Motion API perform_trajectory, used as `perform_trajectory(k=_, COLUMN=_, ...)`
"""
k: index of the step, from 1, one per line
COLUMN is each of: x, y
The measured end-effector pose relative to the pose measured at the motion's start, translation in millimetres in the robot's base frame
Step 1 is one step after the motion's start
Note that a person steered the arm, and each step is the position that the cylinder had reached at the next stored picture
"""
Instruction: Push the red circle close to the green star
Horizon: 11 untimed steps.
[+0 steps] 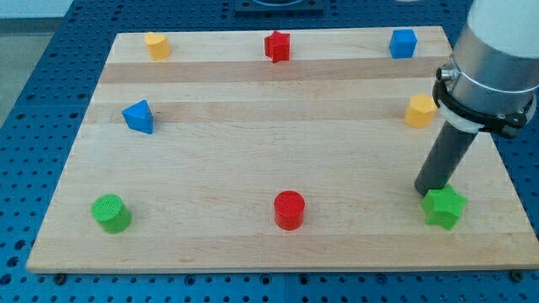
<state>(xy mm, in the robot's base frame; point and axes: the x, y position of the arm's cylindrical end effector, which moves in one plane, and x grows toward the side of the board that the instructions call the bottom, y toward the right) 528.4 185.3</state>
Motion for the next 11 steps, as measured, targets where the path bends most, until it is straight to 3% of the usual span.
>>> perform_trajectory(k=3, x=-26.3, y=-44.6)
perform_trajectory(k=7, x=-24.6, y=-260.8)
perform_trajectory(k=10, x=47.7, y=-263.3)
perform_trajectory(k=11, x=43.5, y=-259.6)
